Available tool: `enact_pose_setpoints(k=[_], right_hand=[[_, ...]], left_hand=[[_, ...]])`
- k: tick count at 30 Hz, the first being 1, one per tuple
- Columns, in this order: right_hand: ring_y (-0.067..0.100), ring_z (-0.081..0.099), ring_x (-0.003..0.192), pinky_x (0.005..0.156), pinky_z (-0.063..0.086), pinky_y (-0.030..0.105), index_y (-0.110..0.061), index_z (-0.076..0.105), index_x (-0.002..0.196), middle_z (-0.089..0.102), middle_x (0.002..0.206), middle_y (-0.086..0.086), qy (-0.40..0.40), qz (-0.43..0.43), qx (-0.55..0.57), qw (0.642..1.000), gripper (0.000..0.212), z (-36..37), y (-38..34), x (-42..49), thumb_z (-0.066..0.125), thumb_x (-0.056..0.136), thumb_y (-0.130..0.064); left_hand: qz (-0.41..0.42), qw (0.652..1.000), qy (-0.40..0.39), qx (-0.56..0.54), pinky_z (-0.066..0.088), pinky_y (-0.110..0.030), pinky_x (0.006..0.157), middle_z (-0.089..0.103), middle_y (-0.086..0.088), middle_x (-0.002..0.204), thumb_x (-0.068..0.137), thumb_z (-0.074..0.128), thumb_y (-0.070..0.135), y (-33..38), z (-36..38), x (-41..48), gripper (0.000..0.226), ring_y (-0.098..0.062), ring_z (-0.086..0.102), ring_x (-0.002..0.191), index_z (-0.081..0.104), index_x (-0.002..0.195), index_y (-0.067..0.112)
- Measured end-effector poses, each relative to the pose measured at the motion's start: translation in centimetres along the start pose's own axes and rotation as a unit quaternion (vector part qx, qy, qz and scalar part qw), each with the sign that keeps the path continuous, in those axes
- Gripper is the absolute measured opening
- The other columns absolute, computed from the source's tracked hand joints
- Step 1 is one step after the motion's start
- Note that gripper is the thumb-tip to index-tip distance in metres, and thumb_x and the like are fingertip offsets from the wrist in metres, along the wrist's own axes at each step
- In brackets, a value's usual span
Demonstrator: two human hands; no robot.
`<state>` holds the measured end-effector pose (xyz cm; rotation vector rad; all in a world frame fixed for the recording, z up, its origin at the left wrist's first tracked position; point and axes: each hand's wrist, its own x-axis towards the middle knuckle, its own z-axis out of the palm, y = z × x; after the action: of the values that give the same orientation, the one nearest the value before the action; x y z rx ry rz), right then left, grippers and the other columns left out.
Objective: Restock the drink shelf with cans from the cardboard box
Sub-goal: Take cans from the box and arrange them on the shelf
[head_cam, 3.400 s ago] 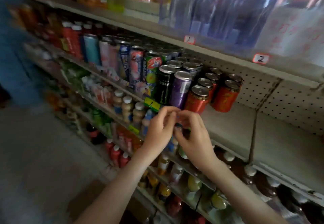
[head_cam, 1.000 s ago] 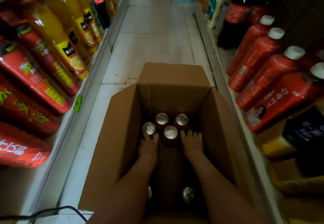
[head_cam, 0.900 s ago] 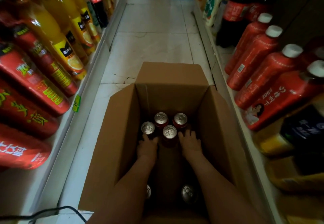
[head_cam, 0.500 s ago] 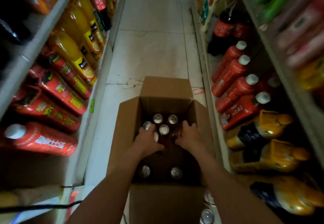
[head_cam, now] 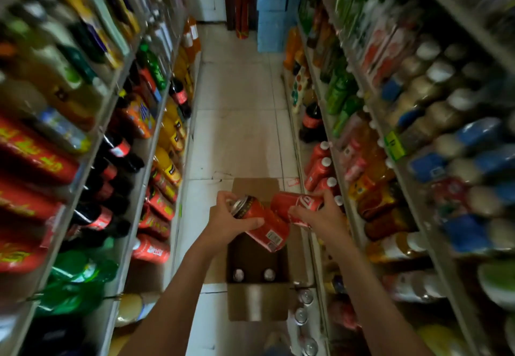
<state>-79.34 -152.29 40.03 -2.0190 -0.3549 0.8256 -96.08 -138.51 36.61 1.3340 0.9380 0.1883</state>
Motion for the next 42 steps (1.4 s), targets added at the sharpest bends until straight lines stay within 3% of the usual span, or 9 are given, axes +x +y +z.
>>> enact_pose_setpoints(k=[3, 7, 11, 13, 16, 19, 27, 36, 42], right_hand=[[0.014, 0.061, 0.086, 0.074, 0.055, 0.033, -0.021, 0.049, 0.104, 0.06, 0.1, 0.001, 0.017, -0.036, 0.08, 0.996, 0.044, -4.3, -5.5, -4.3, 0.079, 0.072, -0.015], [0.016, 0.061, 0.087, 0.071, 0.054, 0.031, -0.02, 0.049, 0.105, 0.058, 0.101, 0.002, 0.047, -0.092, 0.119, 0.988, 0.045, -8.3, -11.0, -8.4, 0.079, 0.072, -0.016], [0.018, 0.062, 0.087, 0.07, 0.055, 0.035, -0.028, 0.049, 0.1, 0.058, 0.101, 0.0, 0.101, -0.116, 0.145, 0.977, 0.046, -11.6, -14.6, -11.8, 0.081, 0.068, -0.021], [0.017, 0.063, 0.084, 0.066, 0.053, 0.031, -0.026, 0.049, 0.1, 0.06, 0.097, 0.001, 0.12, -0.139, 0.134, 0.974, 0.047, -13.1, -16.1, -13.2, 0.082, 0.067, -0.024], [0.016, 0.063, 0.074, 0.068, 0.055, 0.039, -0.027, 0.05, 0.097, 0.062, 0.087, -0.001, 0.159, -0.145, 0.137, 0.967, 0.046, -15.5, -18.2, -15.6, 0.083, 0.065, -0.024], [0.018, 0.063, 0.062, 0.054, 0.053, 0.037, -0.029, 0.051, 0.094, 0.064, 0.078, 0.0, 0.17, -0.159, 0.164, 0.959, 0.045, -18.2, -19.8, -18.0, 0.084, 0.064, -0.021], [0.016, 0.063, 0.061, 0.055, 0.05, 0.033, -0.015, 0.055, 0.094, 0.064, 0.07, -0.003, 0.225, -0.166, 0.153, 0.948, 0.055, -25.1, -22.3, -24.5, 0.082, 0.046, -0.02], [0.023, 0.063, 0.08, 0.052, 0.046, 0.031, -0.028, 0.051, 0.1, 0.064, 0.093, 0.001, 0.394, -0.042, 0.037, 0.917, 0.063, -30.1, -18.3, -31.5, 0.076, 0.042, -0.037], [0.021, 0.055, 0.082, 0.06, 0.047, 0.032, -0.017, 0.049, 0.101, 0.056, 0.098, 0.006, 0.476, 0.065, -0.072, 0.874, 0.059, -34.0, -14.0, -32.6, 0.081, 0.053, -0.029]], left_hand=[[0.034, 0.998, 0.006, -0.054, 0.054, -0.05, 0.086, 0.067, -0.01, 0.107, 0.043, 0.088, 0.051, 6.3, 1.7, -3.9, 0.076, -0.031, 0.066, 0.096, 0.052, 0.107, 0.03], [0.066, 0.969, -0.018, -0.239, 0.057, -0.038, 0.074, 0.071, -0.013, 0.099, 0.042, 0.088, 0.046, 13.1, 4.8, -7.1, 0.087, -0.025, 0.069, 0.088, 0.06, 0.114, 0.008], [0.013, 0.932, -0.079, -0.353, 0.058, -0.042, 0.065, 0.072, -0.01, 0.074, 0.08, 0.059, 0.047, 20.4, 7.4, -10.0, 0.04, -0.022, 0.07, 0.063, 0.06, 0.096, 0.011], [0.018, 0.922, -0.108, -0.372, 0.059, -0.035, 0.055, 0.071, -0.01, 0.068, 0.078, 0.061, 0.048, 23.1, 7.9, -10.3, 0.041, -0.021, 0.068, 0.056, 0.062, 0.092, 0.009], [0.055, 0.907, -0.217, -0.356, 0.057, -0.03, 0.05, 0.072, -0.01, 0.069, 0.021, 0.091, 0.052, 26.9, 8.8, -10.8, 0.073, -0.02, 0.069, 0.055, 0.076, 0.076, 0.007], [0.041, 0.906, -0.274, -0.321, 0.057, -0.032, 0.049, 0.073, -0.01, 0.07, 0.003, 0.09, 0.055, 29.4, 10.0, -10.3, 0.08, -0.02, 0.07, 0.056, 0.078, 0.066, 0.007], [0.102, 0.858, -0.469, -0.182, 0.058, -0.03, 0.058, 0.074, -0.013, 0.081, 0.023, 0.09, 0.059, 35.6, 15.5, -9.9, 0.078, -0.021, 0.071, 0.065, 0.078, 0.082, 0.009], [0.139, 0.707, -0.692, -0.049, 0.057, -0.032, 0.072, 0.071, -0.014, 0.105, 0.054, 0.083, 0.058, 36.6, 23.1, -14.5, 0.072, -0.023, 0.07, 0.091, 0.072, 0.105, 0.009], [0.134, 0.709, -0.692, -0.014, 0.055, -0.035, 0.078, 0.068, -0.018, 0.11, 0.047, 0.084, 0.062, 35.1, 29.0, -17.5, 0.09, -0.025, 0.067, 0.095, 0.065, 0.113, 0.004]])
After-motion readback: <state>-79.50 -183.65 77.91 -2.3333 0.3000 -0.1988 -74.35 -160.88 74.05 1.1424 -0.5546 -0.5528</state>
